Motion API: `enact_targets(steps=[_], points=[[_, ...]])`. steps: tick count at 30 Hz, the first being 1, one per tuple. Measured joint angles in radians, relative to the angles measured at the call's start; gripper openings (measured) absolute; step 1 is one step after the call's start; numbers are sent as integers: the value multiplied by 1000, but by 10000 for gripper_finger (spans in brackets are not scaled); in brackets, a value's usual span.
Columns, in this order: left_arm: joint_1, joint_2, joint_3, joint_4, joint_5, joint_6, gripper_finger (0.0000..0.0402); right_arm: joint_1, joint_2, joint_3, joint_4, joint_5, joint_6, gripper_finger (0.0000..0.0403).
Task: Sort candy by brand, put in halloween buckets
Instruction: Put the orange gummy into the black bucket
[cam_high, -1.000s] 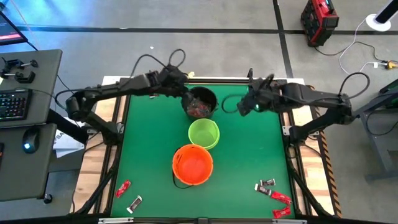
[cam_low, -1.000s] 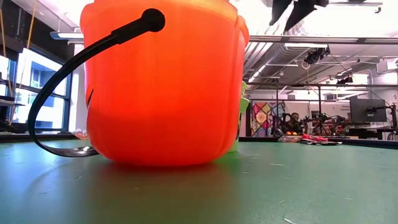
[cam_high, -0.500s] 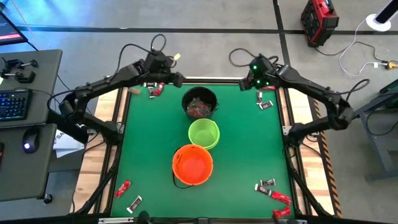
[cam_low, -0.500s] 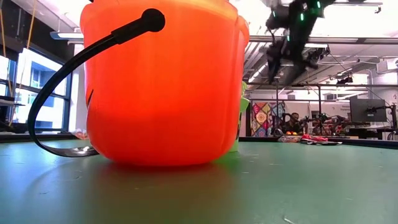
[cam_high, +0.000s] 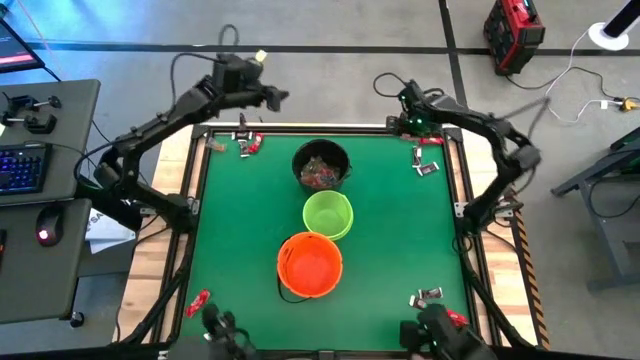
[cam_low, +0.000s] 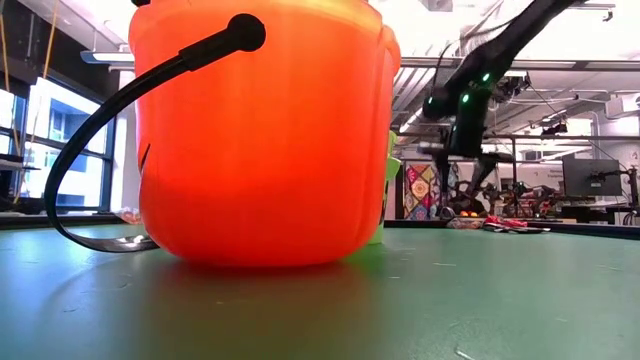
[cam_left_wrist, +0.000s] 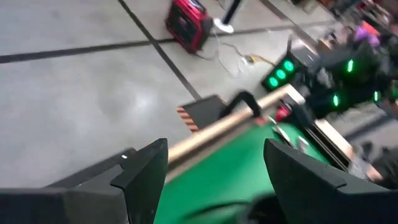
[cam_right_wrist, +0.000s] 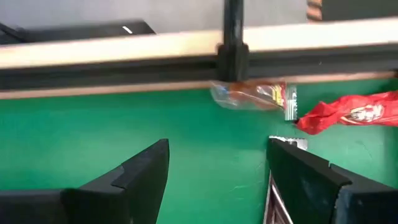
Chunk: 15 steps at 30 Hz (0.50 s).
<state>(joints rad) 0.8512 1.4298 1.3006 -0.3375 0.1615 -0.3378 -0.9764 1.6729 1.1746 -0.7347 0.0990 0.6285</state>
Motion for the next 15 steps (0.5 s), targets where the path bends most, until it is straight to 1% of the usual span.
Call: enact_targets(steps=[3,5,9,12,15], points=[[74,0,0,0,60,14,256,-25,101,64,-49,1,0,264],[109,0,0,-9,98,52,256,-36,155,99,-63,1,-16,264],[137,1,0,-44,109,90,256,-40,232,173,-72,7,-61,264],[146,1,0,-61,107,109,256,-40,281,222,-116,47,-91,264],[145,1,0,-53,100,112,256,-45,315,261,-151,55,-124,264]])
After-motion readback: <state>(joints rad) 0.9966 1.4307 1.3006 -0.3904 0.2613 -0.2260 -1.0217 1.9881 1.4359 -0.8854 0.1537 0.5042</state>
